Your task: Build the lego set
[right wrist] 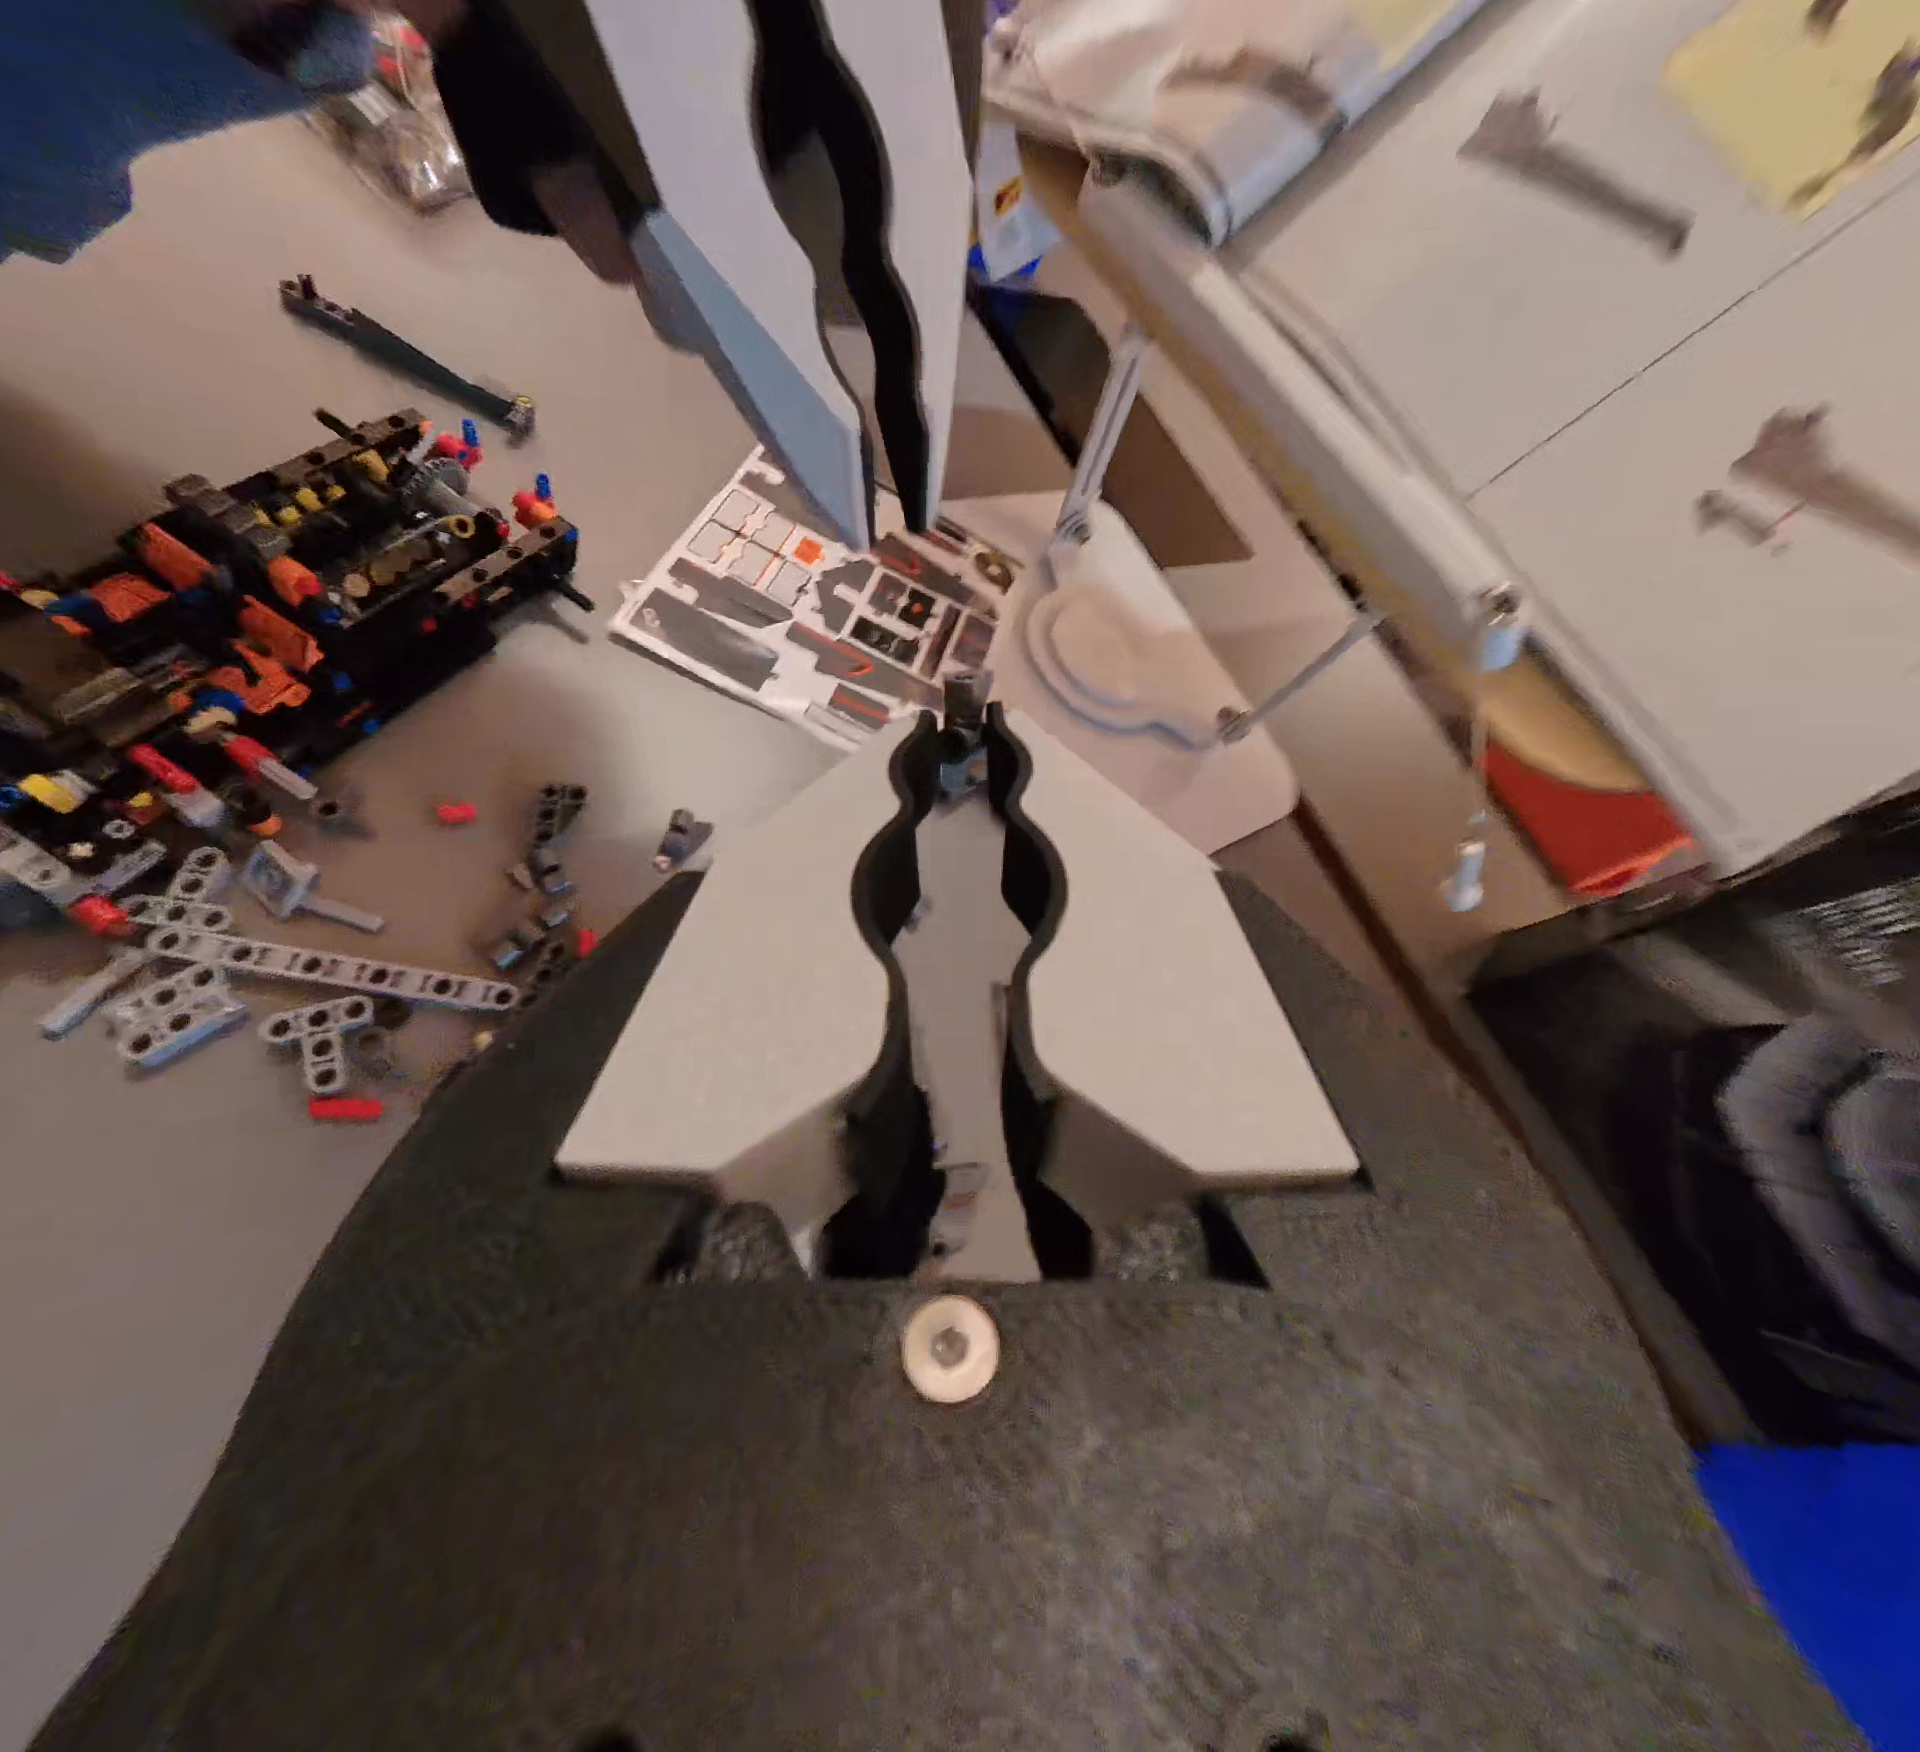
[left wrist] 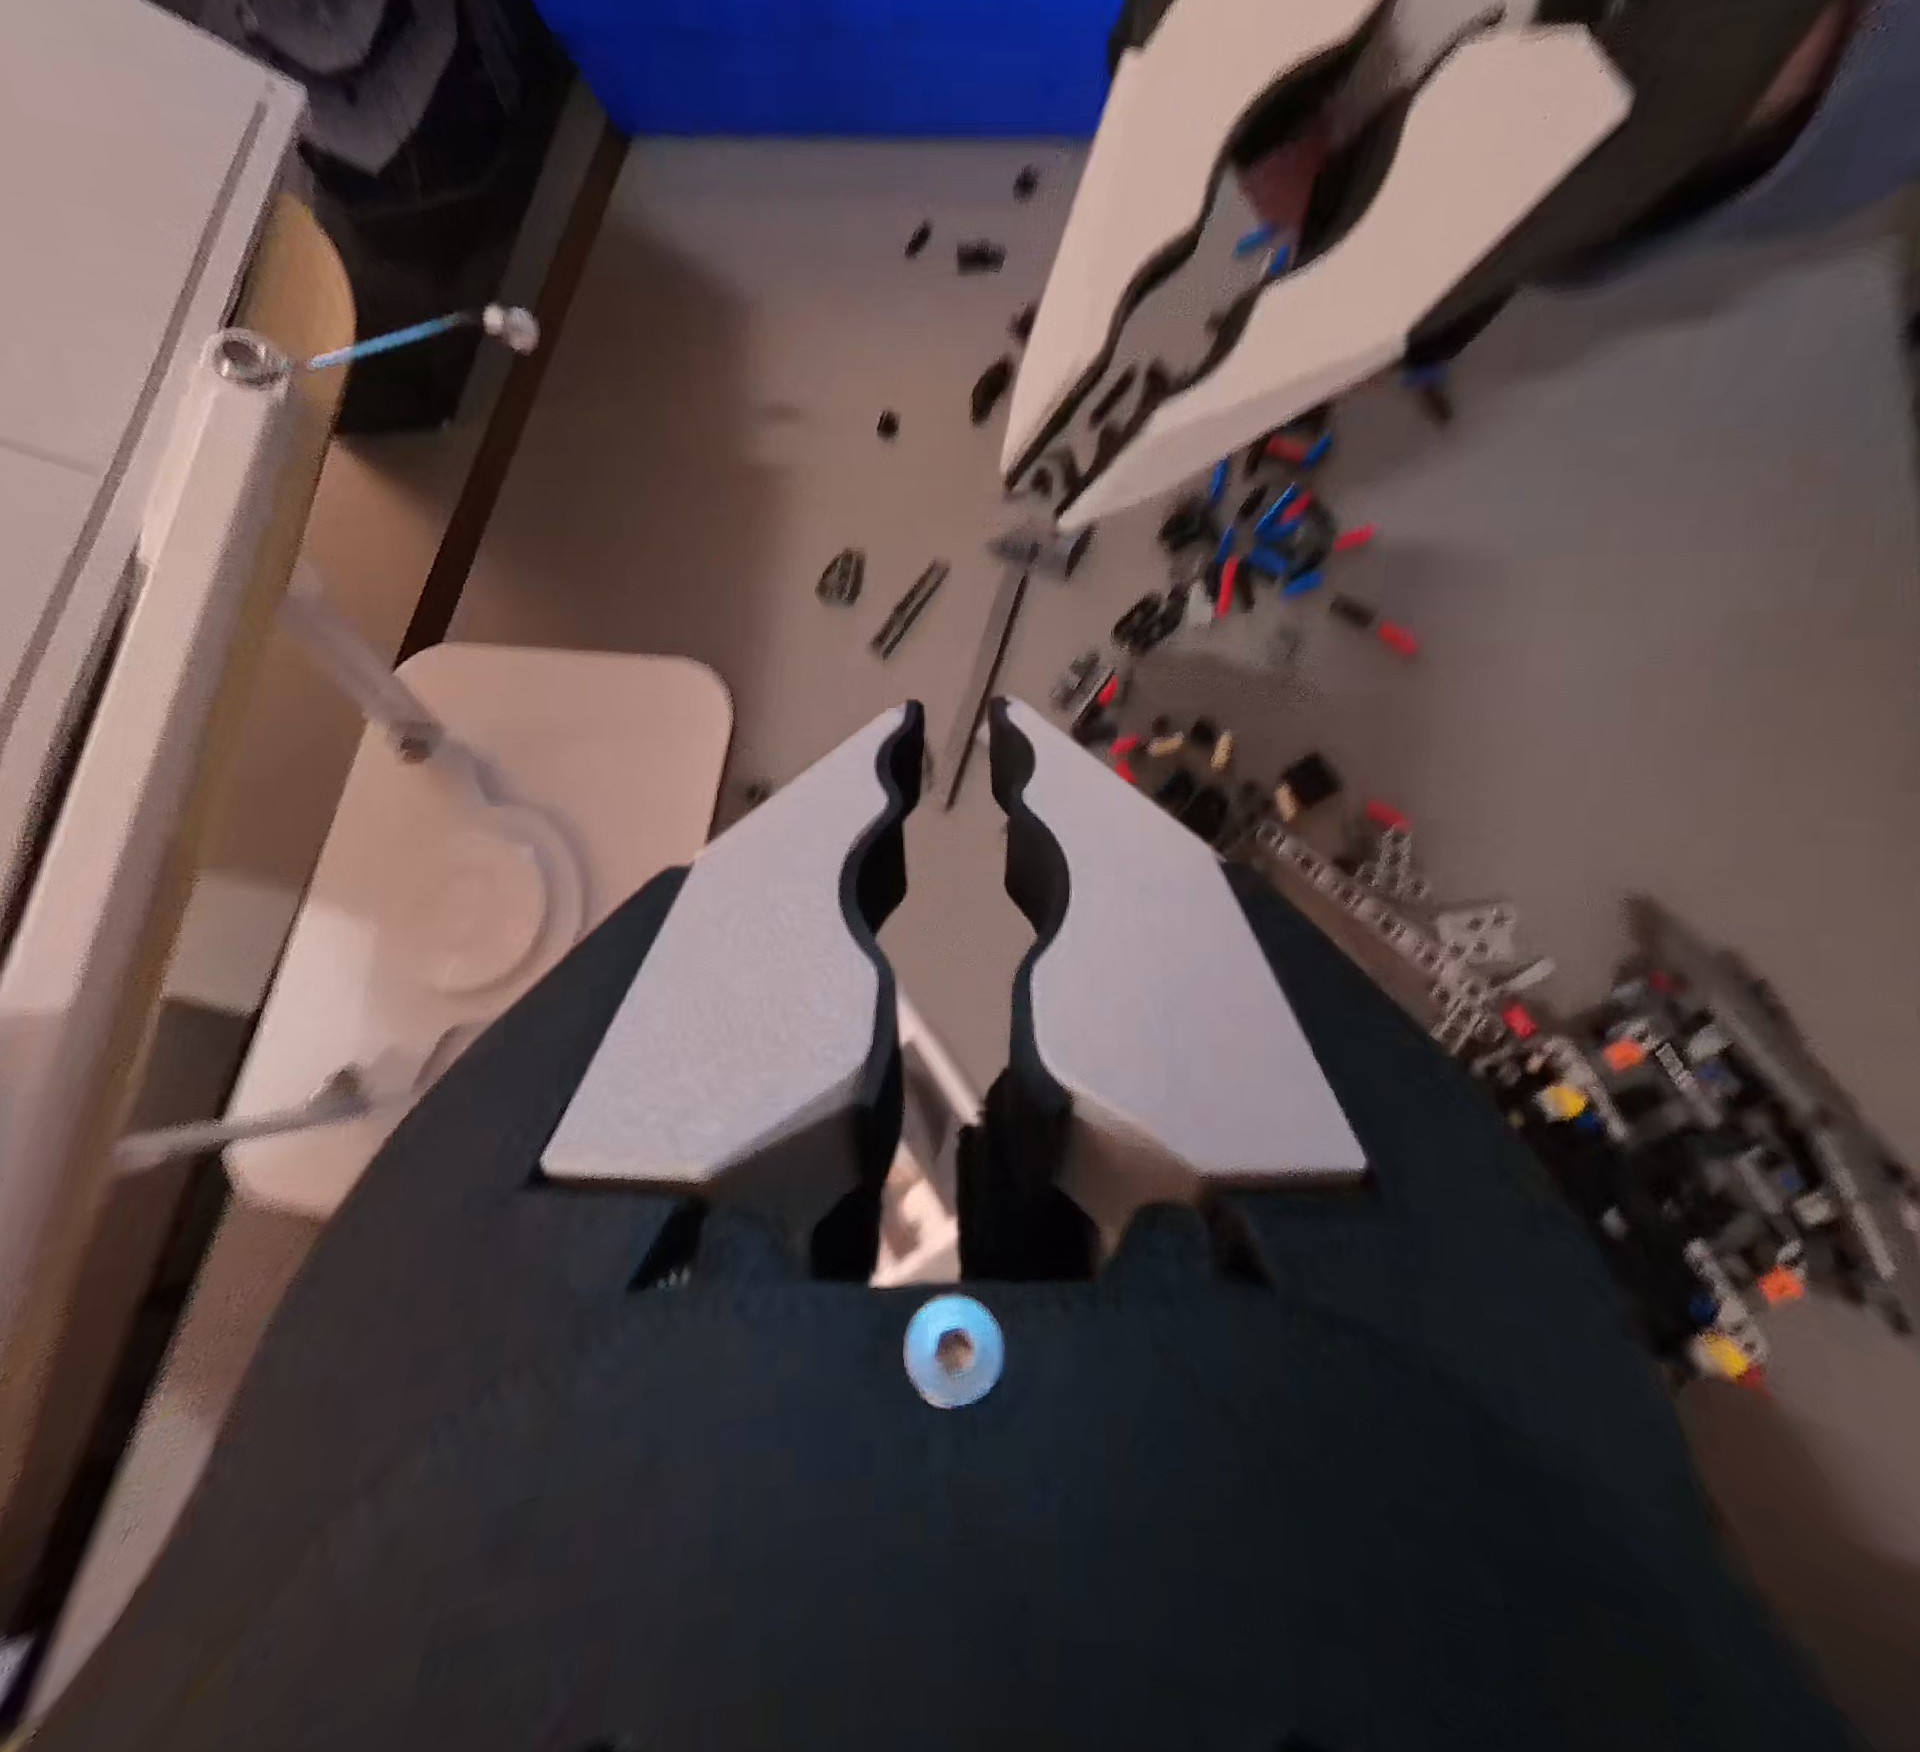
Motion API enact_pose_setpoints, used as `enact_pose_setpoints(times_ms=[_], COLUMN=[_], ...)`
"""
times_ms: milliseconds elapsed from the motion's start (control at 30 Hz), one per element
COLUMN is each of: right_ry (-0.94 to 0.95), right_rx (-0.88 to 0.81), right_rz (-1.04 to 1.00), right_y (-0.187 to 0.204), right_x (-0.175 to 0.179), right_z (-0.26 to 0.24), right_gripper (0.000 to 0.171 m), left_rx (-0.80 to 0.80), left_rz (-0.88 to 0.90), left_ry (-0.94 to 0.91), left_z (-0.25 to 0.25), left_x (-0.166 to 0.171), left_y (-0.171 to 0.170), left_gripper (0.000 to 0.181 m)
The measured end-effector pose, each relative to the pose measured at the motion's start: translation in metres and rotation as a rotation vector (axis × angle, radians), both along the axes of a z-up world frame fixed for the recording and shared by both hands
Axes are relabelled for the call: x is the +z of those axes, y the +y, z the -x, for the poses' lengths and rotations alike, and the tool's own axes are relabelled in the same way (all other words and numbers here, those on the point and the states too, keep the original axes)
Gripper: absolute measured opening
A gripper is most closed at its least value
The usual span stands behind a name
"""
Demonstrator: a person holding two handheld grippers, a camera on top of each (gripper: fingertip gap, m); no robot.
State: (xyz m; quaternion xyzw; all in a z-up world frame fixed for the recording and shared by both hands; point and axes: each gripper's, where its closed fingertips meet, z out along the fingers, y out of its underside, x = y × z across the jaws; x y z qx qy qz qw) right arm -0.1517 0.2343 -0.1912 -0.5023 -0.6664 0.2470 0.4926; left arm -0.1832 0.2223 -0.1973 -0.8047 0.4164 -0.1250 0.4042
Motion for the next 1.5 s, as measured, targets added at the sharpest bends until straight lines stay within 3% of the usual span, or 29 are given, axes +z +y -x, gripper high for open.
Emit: enact_pose_setpoints(times_ms=[167,400,967,1500], right_ry=[0.005,-0.025,-0.022,0.014], right_rx=[-0.049,-0.096,-0.184,-0.161], right_rz=[-0.263,-0.556,-0.830,-0.696], right_y=[0.000,-0.003,-0.005,-0.009], right_x=[0.027,0.046,0.068,0.076], right_z=[-0.005,-0.009,-0.006,-0.006], right_gripper=[0.007,0.007,0.007,0.013], left_rx=[-0.103,-0.086,-0.084,-0.115], left_rz=[0.045,0.039,0.056,0.007], left_ry=[-0.387,-0.717,-0.843,-0.836], left_z=[-0.040,-0.055,-0.051,-0.045], left_x=[0.031,0.061,0.078,0.086], left_y=[-0.005,0.005,0.001,-0.003], left_gripper=[0.018,0.022,0.010,0.006])
